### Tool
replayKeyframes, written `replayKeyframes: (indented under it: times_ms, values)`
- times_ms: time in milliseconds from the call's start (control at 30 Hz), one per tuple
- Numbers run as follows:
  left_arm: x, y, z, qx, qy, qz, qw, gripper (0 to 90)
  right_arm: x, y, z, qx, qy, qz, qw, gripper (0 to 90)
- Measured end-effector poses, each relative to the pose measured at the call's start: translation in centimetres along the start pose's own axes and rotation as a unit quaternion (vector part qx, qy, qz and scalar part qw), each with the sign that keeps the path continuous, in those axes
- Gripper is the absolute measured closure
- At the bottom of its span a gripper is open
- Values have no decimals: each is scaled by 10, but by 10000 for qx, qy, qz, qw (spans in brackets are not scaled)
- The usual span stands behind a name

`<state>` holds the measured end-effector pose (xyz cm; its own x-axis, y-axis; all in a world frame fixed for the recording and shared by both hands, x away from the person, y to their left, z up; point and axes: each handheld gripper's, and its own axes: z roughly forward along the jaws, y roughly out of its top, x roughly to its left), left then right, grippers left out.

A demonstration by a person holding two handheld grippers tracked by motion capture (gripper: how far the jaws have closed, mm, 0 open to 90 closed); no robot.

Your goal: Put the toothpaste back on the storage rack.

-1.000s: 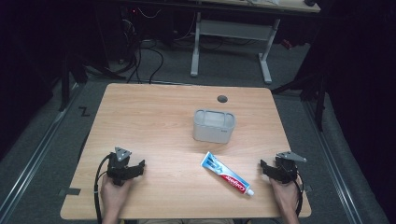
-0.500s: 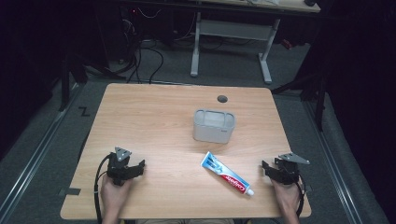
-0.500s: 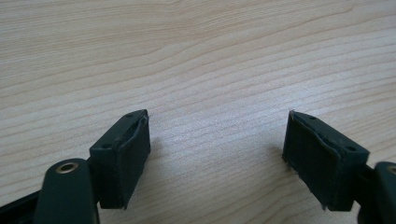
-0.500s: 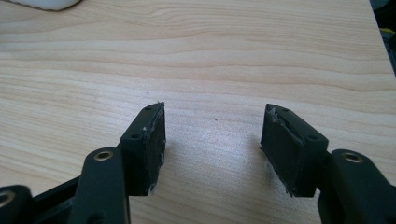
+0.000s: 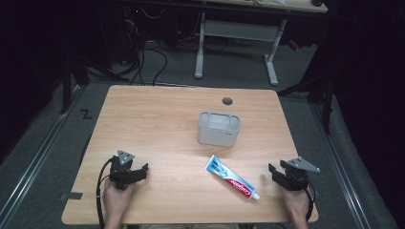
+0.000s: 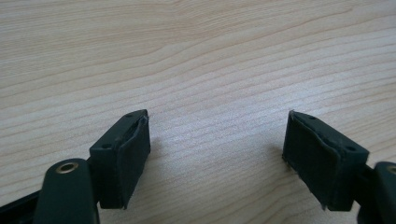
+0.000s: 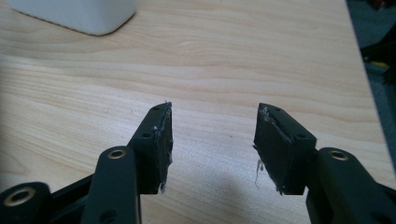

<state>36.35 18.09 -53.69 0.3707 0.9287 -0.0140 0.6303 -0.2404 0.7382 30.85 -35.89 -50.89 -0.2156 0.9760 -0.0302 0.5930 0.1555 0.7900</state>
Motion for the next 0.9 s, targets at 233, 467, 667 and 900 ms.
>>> replayKeyframes:
  times_ms: [233,467,667,900]
  values:
    - [0,0,0,-2,3,-2,10000,234,7,5,-9,-52,-17,-139,9999,471]
    - [0,0,0,-1,0,-1,10000,234,16,10,-15,-34,158,-300,9994,480]
    - [0,0,0,0,0,0,10000,234,26,15,-18,-16,242,-455,9987,484]
    - [0,0,0,2,1,1,10000,234,37,22,-16,107,447,-631,9970,479]
